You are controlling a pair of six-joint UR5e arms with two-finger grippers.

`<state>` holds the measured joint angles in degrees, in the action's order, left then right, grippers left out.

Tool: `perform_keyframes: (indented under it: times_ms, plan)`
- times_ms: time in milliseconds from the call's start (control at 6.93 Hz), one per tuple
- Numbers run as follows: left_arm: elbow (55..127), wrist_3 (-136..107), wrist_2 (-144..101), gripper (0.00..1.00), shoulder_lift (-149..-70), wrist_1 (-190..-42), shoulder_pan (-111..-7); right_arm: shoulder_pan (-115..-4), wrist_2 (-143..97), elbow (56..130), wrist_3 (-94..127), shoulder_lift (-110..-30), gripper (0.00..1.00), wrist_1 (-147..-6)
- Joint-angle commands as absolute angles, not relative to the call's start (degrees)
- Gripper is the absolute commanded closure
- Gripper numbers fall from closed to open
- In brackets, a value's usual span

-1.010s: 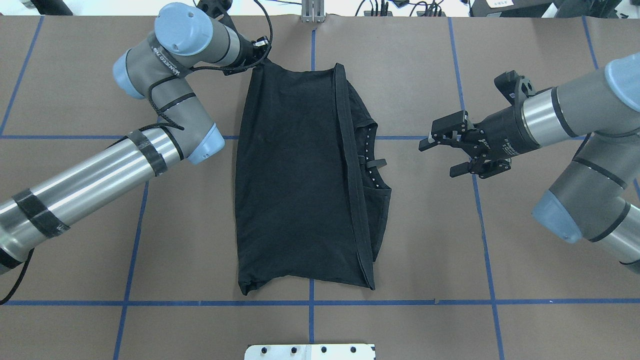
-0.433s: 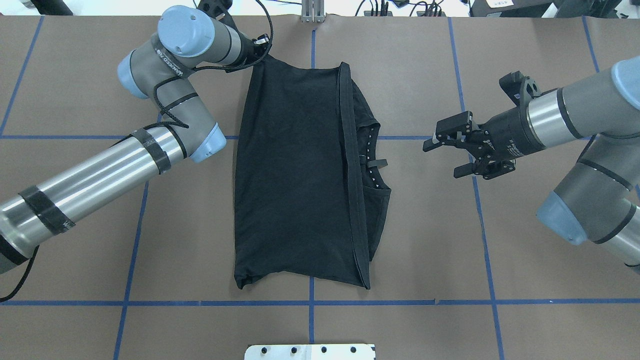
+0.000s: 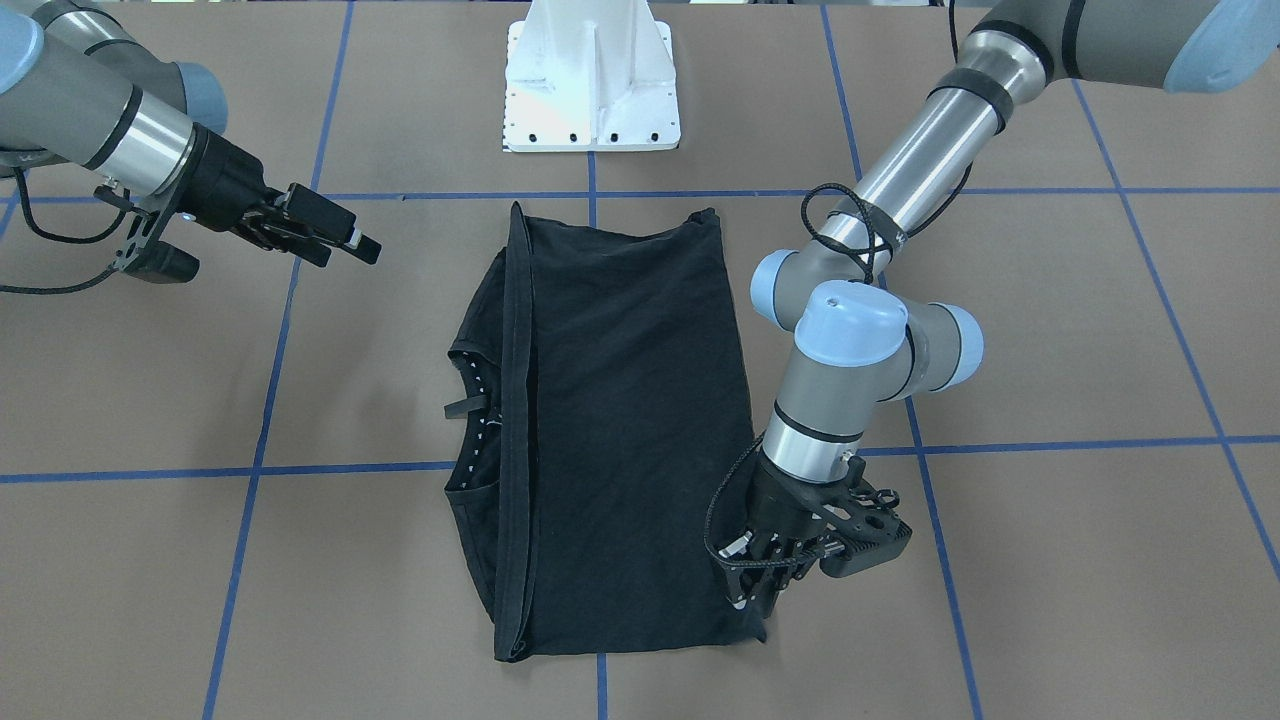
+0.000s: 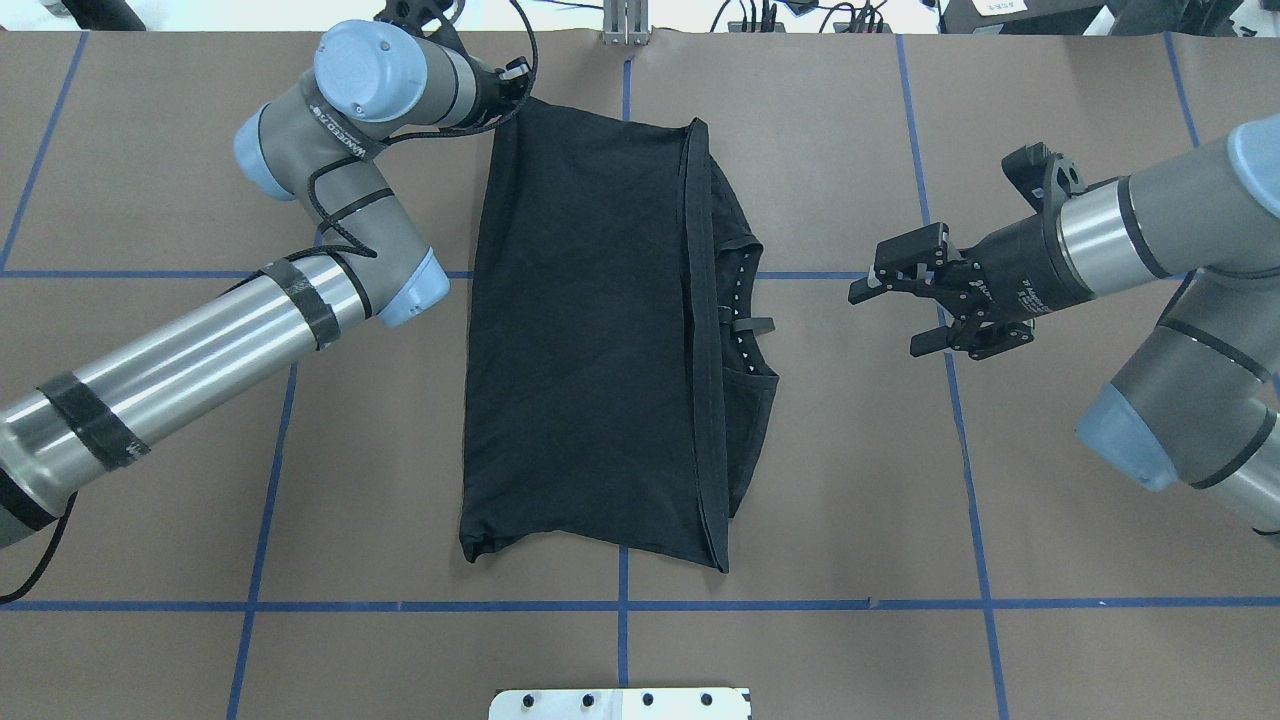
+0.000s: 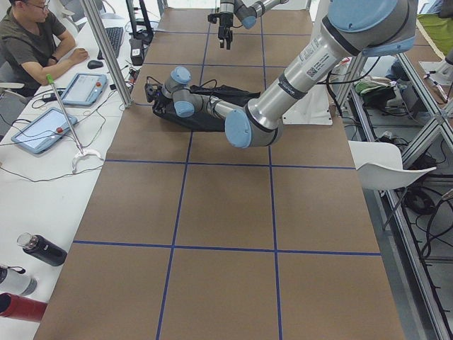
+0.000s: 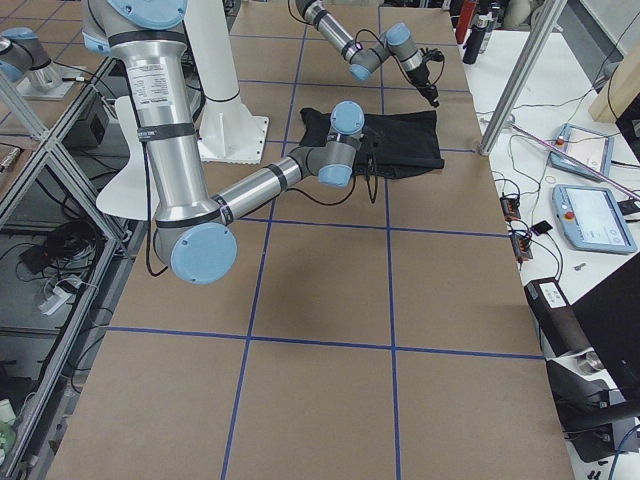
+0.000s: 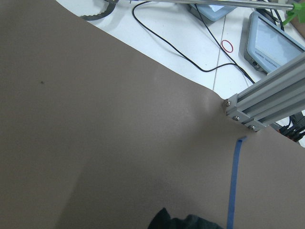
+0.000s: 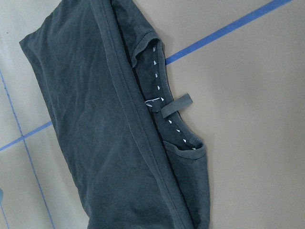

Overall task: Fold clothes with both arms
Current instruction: 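Release the shirt with the left gripper and raise it, then move the right gripper down to the shirt's folded edge nearest it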

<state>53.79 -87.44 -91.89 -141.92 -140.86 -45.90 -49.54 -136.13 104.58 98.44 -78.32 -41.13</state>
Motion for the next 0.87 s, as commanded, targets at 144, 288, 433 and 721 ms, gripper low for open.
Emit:
perform_keyframes:
  times_ms: [144, 288, 433, 721]
  plan:
    - [57.19, -83.09, -91.14, 0.00, -140.64, -140.19, -47.45, -50.18, -136.49, 104.76, 97.31, -77.96, 0.00, -41.13]
    - [62.61, -81.66, -95.67, 0.00, -136.36, -139.58, -48.07, -50.45, -136.49, 105.03, 96.69, -78.22, 0.00, -41.31]
    - [69.10, -81.56, -102.33, 0.00, -131.62, -138.44, -49.47, -49.67, -134.67, 105.55, 96.16, -78.14, 0.02, -41.48]
    - [84.22, -80.51, -104.59, 0.00, -123.52, -131.44, -49.83, -45.11, -127.12, 106.08, 93.54, -77.87, 0.02, -42.10]
